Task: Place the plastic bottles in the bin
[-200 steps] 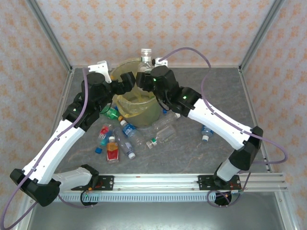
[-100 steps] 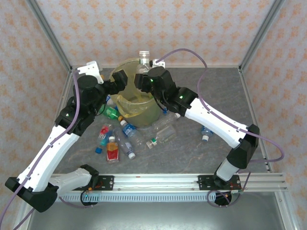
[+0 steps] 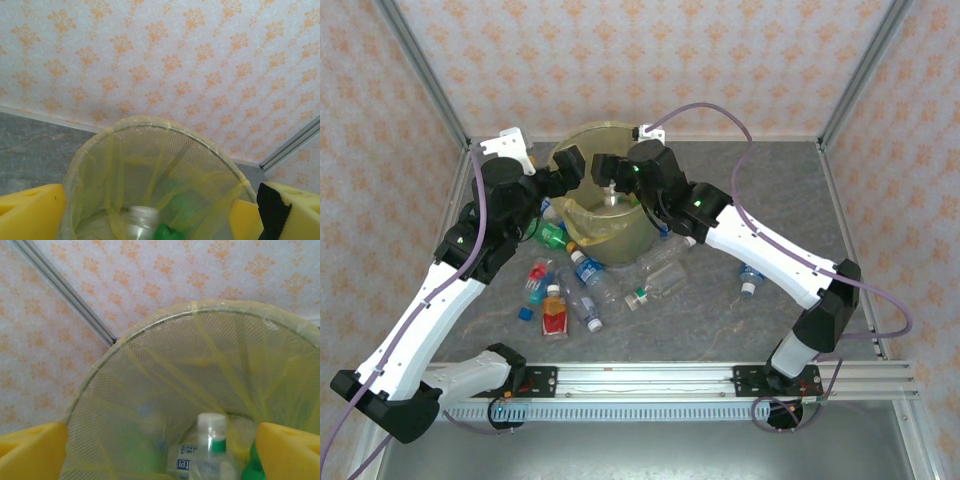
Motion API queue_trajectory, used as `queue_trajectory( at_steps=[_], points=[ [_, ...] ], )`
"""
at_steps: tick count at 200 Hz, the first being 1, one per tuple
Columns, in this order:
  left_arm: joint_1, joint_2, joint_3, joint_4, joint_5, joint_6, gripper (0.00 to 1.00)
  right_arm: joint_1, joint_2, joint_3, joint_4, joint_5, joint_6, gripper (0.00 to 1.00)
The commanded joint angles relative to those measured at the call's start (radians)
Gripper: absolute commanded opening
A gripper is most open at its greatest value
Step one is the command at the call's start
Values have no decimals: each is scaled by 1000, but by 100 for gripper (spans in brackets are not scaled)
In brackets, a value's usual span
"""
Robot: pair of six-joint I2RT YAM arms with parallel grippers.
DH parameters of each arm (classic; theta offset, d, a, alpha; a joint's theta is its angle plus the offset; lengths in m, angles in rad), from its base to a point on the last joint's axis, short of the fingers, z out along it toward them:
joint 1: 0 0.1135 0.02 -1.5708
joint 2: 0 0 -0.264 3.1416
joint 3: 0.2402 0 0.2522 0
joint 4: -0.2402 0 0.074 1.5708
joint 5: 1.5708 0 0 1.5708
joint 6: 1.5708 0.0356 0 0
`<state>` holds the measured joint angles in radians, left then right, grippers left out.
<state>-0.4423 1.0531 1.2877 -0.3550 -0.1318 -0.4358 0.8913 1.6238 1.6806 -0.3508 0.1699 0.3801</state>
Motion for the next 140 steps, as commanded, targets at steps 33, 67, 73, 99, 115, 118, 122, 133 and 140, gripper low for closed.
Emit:
queue_trajectory(
  at_steps=[33,67,73,99,115,118,122,133,140],
  points=[
    [9,0,0,-9,24,32,99,4,-92,-40,-3,105,-7,100],
    [11,13,3,-8,53,33,99,3,-164,-116,-7,177,3,100],
    [10,14,0,-4,64,33,99,3,-182,-134,-7,187,10,100],
    [13,24,-8,22,141,34,99,-2,-253,-228,-27,241,69,100],
    [13,40,-4,24,175,35,99,-15,-298,-288,-51,259,129,100],
    [13,43,-3,24,180,35,99,-17,-307,-300,-55,258,140,100],
    [13,47,1,22,186,35,99,-22,-318,-317,-62,258,159,100],
    [15,58,9,18,197,37,99,-35,-358,-368,-73,247,219,100],
    [15,66,14,16,202,38,99,-42,-383,-408,-78,236,255,100]
  ],
)
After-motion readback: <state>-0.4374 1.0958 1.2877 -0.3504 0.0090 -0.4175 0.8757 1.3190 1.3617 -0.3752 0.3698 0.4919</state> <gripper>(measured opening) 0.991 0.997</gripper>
